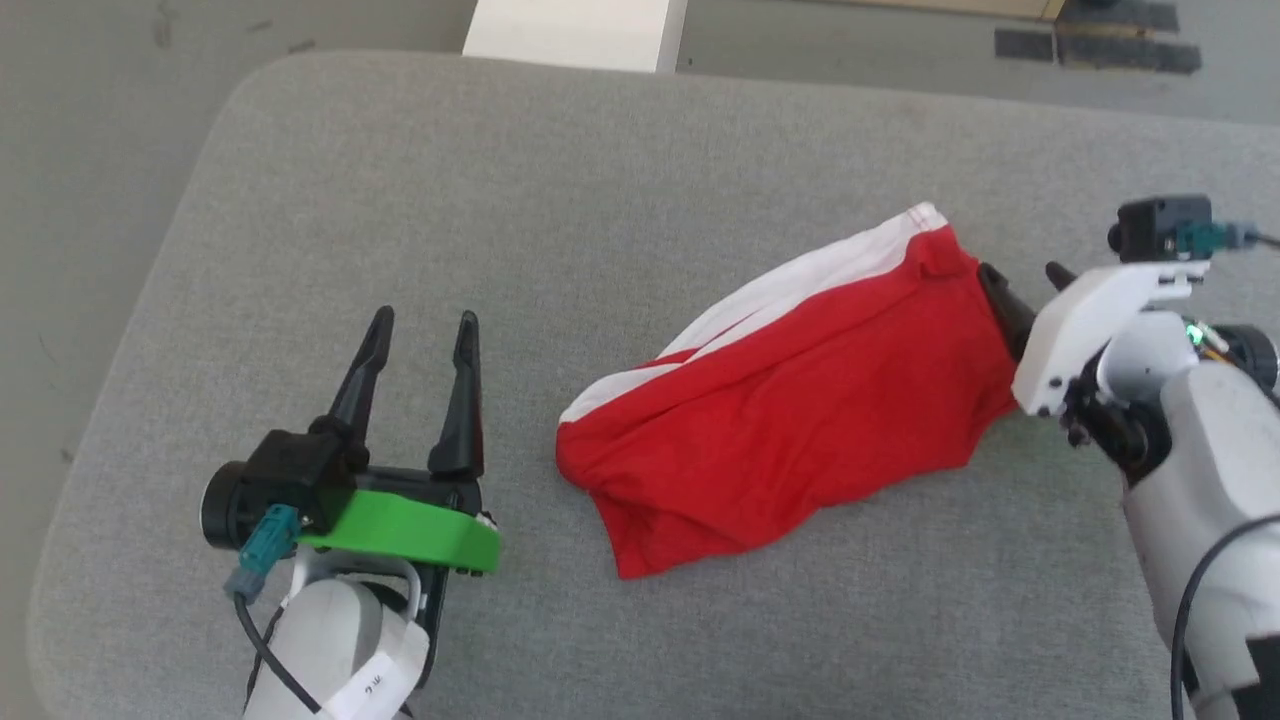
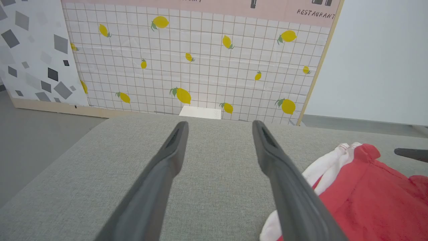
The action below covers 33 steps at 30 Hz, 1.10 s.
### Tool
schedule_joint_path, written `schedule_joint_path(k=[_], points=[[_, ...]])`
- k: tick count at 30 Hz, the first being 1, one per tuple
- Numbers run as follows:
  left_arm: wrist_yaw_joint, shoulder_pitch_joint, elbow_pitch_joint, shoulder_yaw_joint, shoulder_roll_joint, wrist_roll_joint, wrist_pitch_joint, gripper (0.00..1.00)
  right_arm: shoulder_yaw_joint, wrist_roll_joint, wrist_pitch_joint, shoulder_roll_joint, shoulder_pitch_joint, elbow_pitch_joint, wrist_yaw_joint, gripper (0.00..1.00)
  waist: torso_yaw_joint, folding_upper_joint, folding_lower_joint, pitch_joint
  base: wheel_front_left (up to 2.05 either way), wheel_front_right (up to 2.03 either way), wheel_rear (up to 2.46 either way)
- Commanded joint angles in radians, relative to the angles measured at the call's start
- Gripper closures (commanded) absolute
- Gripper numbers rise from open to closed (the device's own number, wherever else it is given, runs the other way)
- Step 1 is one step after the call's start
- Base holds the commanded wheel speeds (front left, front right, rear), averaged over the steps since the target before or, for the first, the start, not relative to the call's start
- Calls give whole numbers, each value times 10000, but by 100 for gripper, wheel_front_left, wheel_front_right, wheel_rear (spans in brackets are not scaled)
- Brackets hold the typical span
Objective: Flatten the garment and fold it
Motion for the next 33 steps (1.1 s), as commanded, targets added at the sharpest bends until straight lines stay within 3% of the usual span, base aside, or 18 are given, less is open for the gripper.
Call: schedule_joint_path(k=[1, 15, 16, 18, 20, 33], points=[[-83, -87, -9, 112, -60, 112, -46, 0, -144, -199, 237, 73, -294, 245, -15, 0, 89, 0, 0, 255, 0, 0, 0], [-262, -222, -24, 232, -189, 30, -47, 0, -624, -1404, 3543, 517, -1540, 2124, -15, 0, 520, 0, 0, 720, 0, 0, 0], [-248, -209, -18, 222, -190, 4, -47, 0, -629, -1341, 3879, 570, -1508, 2188, -15, 11, 530, 0, 0, 710, 0, 0, 0], [-221, -188, -11, 218, -190, -31, -47, 0, -661, -1202, 4348, 624, -1435, 2211, -15, 73, 533, 0, 0, 697, 0, 0, 0], [-196, -168, -1, 222, -191, -53, -47, 0, -685, -1093, 4458, 628, -1322, 2038, -15, 100, 523, 0, 0, 674, 0, 0, 0], [-188, 407, 153, 420, -192, 178, -47, 0, -2090, -928, 1630, 144, 917, -403, -15, 100, -91, 0, 0, -327, 0, 0, 0]])
